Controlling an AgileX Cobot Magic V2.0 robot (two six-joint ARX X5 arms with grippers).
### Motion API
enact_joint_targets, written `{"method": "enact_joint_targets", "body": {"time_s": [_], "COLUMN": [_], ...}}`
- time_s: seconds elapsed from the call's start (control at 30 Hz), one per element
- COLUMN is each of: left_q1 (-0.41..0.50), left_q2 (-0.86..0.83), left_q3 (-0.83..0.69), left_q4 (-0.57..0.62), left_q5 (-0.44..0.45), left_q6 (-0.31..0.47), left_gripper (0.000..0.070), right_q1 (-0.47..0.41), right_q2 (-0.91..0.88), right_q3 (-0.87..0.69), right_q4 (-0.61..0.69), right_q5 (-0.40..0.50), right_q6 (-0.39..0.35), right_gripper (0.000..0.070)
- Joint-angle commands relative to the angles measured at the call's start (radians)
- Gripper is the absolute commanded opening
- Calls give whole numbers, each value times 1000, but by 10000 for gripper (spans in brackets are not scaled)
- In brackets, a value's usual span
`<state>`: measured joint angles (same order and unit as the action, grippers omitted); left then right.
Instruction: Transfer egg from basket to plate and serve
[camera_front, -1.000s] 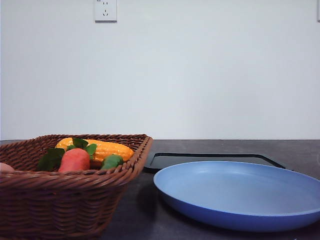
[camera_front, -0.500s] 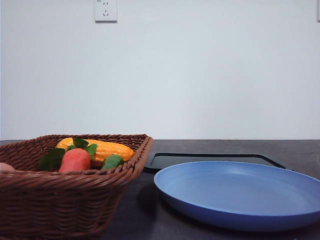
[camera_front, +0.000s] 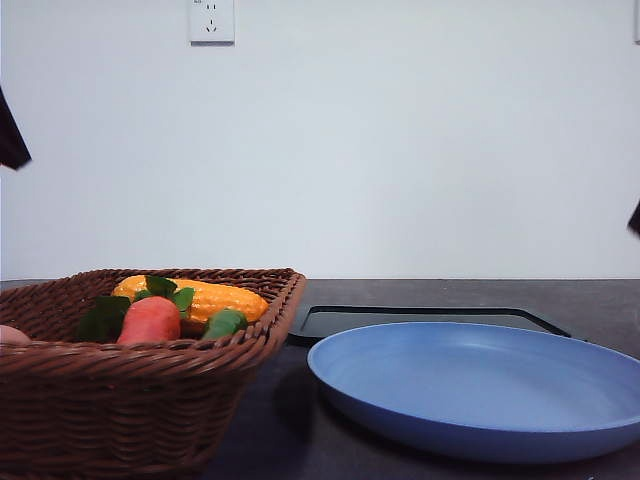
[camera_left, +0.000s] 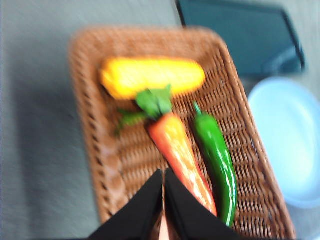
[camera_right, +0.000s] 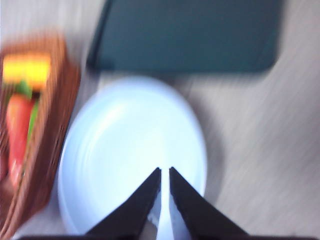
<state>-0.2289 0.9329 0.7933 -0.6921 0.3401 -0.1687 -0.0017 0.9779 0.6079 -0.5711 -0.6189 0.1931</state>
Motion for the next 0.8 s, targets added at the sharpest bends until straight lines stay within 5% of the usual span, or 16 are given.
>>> {"method": "enact_joint_targets", "body": {"time_s": [0.0, 0.17, 0.33, 0.77], "left_q1": [-17, -52, -55, -55], "left_q2": [17, 42, 47, 47], "left_q3": [14, 14, 14, 14], "left_q4": [4, 7, 11, 2], "left_q5": [4, 4, 3, 3], "left_q6": [22, 22, 15, -5], "left_gripper": [3, 124, 308, 325], "right_q1": [1, 6, 24, 141], "right_q2": [47, 151, 228, 393], "right_q3": [11, 11, 11, 11], "right_q4": [-8, -25, -9, 128], "right_q5": [-15, -5, 27, 71], "right_q6": [-46, -52, -48, 6], "right_gripper": [14, 173, 194, 184]}}
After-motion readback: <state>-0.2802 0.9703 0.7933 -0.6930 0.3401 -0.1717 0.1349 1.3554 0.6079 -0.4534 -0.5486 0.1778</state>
